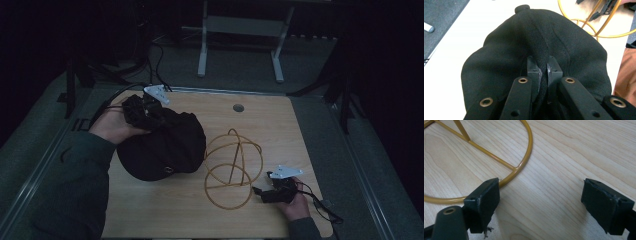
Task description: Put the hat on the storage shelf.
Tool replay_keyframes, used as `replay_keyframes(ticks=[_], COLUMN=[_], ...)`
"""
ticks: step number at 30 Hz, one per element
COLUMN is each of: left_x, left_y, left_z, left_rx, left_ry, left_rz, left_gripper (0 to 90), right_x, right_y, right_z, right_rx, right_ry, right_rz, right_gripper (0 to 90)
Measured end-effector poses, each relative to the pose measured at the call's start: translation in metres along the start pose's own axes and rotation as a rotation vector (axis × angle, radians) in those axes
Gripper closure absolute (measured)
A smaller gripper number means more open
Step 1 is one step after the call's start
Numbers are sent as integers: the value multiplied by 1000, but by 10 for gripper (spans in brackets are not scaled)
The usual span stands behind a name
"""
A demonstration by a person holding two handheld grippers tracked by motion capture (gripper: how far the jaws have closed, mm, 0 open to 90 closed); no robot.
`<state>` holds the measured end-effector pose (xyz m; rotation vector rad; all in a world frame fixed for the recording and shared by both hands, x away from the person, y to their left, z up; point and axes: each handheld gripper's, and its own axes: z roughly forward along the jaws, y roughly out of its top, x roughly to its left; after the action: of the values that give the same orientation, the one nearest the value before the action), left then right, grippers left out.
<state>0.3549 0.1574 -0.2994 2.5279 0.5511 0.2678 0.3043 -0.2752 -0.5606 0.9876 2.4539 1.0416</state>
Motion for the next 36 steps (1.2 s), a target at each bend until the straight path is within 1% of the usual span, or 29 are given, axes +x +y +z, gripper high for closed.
replay_keyframes(ticks=[9, 18, 21, 22, 24, 28, 33, 34, 36], left_x=[1, 4, 5, 5, 6, 5, 5, 5, 6], left_y=[9, 14, 17, 19, 21, 25, 32, 33, 35], left_z=[-5, -8, -10, -11, -13, -16, -20, -20, -22], left_rx=[36, 43, 40, 33, 36, 22, 10, 1, -1], left_ry=[1, 7, 12, 16, 19, 33, 37, 38, 39], left_rz=[29, 38, 42, 38, 46, 46, 62, 57, 62], left_gripper=[843, 843, 842, 842, 843, 842, 842, 842, 842], right_x=[0, 0, 0, 0, 0, 0, 0, 0, 0], right_y=[0, 0, 0, 0, 0, 0, 0, 0, 0], right_z=[0, 0, 0, 0, 0, 0, 0, 0, 0], right_rx=[0, 0, 0, 0, 0, 0, 0, 0, 0], right_ry=[0, 0, 0, 0, 0, 0, 1, 1, 1], right_rz=[0, -1, 0, -1, -1, -2, 0, 1, 1], right_gripper=[149, 149, 149, 149, 149, 149, 149, 149, 149])
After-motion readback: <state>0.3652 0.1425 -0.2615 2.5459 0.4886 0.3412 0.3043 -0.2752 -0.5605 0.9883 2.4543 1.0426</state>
